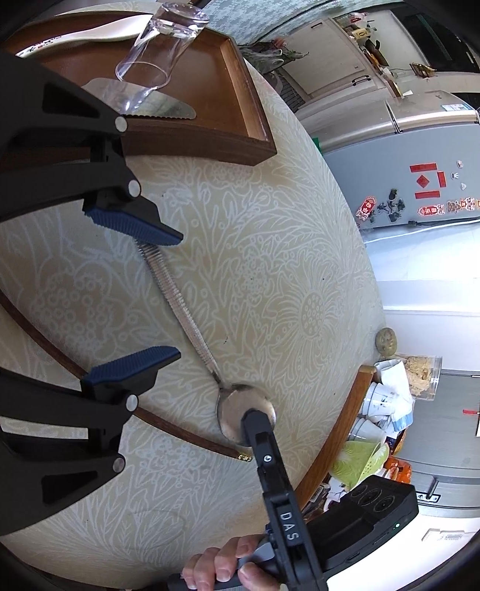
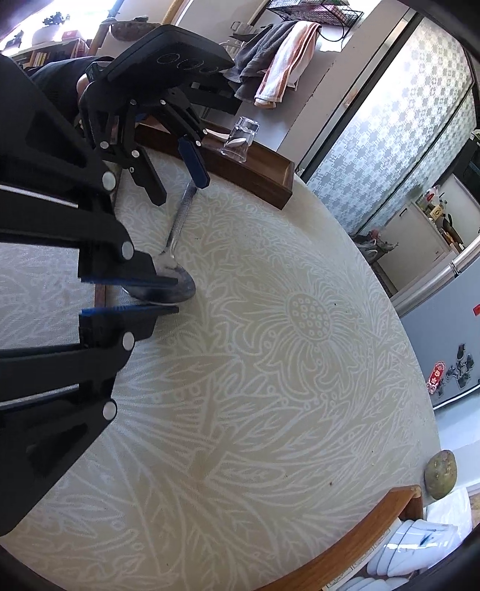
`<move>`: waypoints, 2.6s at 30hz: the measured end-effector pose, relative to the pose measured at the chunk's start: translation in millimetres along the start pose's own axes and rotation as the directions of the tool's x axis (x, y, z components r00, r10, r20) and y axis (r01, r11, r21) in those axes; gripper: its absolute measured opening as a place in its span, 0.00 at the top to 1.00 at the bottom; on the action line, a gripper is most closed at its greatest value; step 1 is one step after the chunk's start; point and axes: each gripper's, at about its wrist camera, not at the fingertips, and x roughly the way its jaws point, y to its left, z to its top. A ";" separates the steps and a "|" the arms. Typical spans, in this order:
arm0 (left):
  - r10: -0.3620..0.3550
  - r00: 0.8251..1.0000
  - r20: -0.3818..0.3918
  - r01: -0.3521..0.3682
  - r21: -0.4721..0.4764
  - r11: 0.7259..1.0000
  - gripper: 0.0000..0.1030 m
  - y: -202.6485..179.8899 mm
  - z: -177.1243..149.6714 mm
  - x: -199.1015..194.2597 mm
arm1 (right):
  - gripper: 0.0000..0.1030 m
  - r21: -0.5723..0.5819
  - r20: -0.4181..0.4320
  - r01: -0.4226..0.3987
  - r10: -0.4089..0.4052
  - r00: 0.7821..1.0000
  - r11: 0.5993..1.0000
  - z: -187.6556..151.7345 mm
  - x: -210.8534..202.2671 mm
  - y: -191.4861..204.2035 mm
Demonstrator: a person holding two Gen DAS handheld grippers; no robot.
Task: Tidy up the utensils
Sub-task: 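Close the left tool on the metal spoon handle and lift it, then carry the metal spoon with the left tool into the tray and open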
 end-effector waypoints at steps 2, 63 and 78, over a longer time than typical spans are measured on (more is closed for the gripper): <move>-0.002 1.000 -0.002 0.002 -0.001 1.000 0.41 0.4 -0.6 1.7 | 0.94 0.000 0.006 -0.005 0.005 1.000 1.000 0.0 0.1 1.0; 0.191 0.981 0.031 -0.186 -0.118 0.976 0.70 63.2 -54.9 -106.1 | 0.98 -0.235 -0.078 -0.236 0.224 0.972 0.943 32.1 22.7 154.7; 0.227 0.973 -0.037 -0.229 -0.192 0.954 0.72 98.2 -73.6 -95.2 | 0.98 -0.310 -0.201 -0.247 0.191 0.961 0.918 67.2 97.8 193.3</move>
